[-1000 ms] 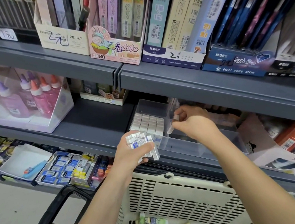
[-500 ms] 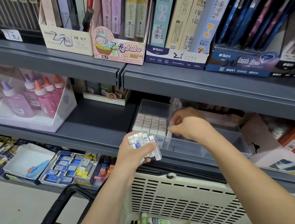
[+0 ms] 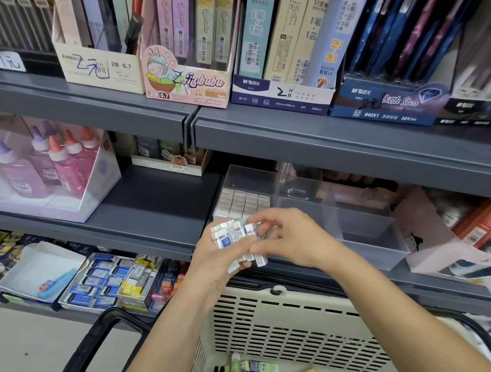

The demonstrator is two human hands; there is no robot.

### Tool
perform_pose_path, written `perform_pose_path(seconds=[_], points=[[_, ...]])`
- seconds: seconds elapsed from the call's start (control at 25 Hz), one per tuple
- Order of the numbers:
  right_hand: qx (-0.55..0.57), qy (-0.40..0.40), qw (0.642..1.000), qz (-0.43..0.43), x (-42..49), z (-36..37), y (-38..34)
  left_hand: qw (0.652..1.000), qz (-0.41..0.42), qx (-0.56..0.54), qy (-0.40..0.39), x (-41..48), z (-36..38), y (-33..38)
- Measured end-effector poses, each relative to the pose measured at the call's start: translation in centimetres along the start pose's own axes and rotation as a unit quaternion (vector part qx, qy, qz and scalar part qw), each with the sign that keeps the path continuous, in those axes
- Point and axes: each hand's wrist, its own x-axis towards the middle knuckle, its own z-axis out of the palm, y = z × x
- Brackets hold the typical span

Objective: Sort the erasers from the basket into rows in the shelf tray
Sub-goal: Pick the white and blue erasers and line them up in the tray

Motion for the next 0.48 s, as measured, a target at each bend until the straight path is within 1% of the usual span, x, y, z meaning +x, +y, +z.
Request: perform_pose_path(seconds=[0.12,0.24,0.28,0.36,0.48], points=[[0.095,0.028,0.995,-0.008,-0.6,-0.8,0.4,0.999,0.002,-0.037,-0.002,0.0,0.1,0.0],[0.213,0.057,0.975,0.001,-0.9,-1.8,1.5,0.999,0.001,-0.035,0.019,0.1,0.0,0.0],[0.222,0.066,0.973,0.004,-0.9,-2.1,1.8,1.000,0.005,-0.022,0.017,0.2,-0.1,-0.1],[0.205,0.092,0.974,0.010,-0.5,-2.8,2.3,1.000,0.014,-0.001,0.017,0.2,-0.1,-0.2],[0.208,0.193,0.958,0.032,1.1,-3.8,2.7,0.999,0.019,0.000,0.039,0.2,-0.3,-0.2]])
